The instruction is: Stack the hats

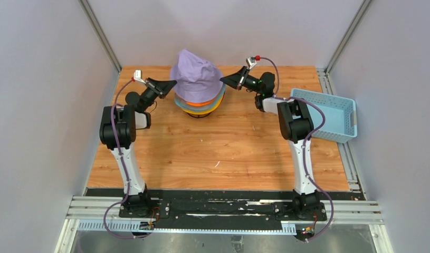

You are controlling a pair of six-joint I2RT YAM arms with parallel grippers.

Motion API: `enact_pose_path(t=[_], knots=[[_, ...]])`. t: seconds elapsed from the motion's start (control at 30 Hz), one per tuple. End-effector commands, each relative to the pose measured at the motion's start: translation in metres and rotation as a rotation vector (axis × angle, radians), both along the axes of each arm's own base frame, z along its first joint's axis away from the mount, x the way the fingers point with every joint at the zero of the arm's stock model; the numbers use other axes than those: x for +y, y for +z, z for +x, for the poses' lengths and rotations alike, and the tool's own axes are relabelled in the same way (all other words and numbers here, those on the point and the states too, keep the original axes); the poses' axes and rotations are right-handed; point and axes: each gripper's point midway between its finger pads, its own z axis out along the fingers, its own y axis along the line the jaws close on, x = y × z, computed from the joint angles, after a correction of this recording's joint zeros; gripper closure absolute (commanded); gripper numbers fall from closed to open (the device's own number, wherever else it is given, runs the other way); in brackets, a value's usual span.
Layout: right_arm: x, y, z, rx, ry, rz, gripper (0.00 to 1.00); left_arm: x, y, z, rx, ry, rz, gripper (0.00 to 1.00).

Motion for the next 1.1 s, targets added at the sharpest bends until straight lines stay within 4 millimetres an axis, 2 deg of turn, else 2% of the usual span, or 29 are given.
enact_pose_path(t=[0.0, 0.2, 0.33, 0.43, 0.67, 0.77, 0.93, 1.0, 1.07], knots=[[-0.012, -0.013, 0.007, -0.025, -0.037, -0.019, 0.99, 0.001, -0.011, -0.004, -0.012, 0.002, 0.009, 1.00], [-0.012, -0.022, 0.007, -0.010, -0.034, -0.024, 1.00, 0.001, -0.037, -0.015, 0.041, 0.026, 0.026, 1.00], [-0.011, -0.030, 0.006, -0.001, -0.030, -0.031, 0.99, 0.000, -0.048, -0.021, 0.060, 0.027, 0.034, 1.00], [-0.012, -0.037, 0.006, 0.009, -0.032, -0.039, 0.99, -0.002, -0.045, -0.020, 0.054, 0.020, 0.031, 1.00], [-0.014, -0.050, 0.005, 0.025, -0.035, -0.056, 0.99, -0.011, -0.015, -0.009, -0.009, -0.009, 0.008, 1.00], [-0.015, -0.053, 0.004, 0.030, -0.038, -0.059, 0.99, -0.014, -0.009, -0.008, -0.020, -0.019, 0.003, 1.00], [-0.016, -0.056, 0.004, 0.031, -0.038, -0.061, 0.99, -0.021, -0.010, -0.009, -0.021, -0.031, 0.004, 1.00], [-0.016, -0.055, 0.005, 0.032, -0.039, -0.060, 0.99, -0.021, -0.018, -0.009, -0.006, -0.028, 0.008, 1.00], [-0.017, -0.060, 0.007, 0.048, -0.050, -0.078, 0.99, -0.020, -0.034, -0.007, 0.027, -0.021, 0.009, 1.00]])
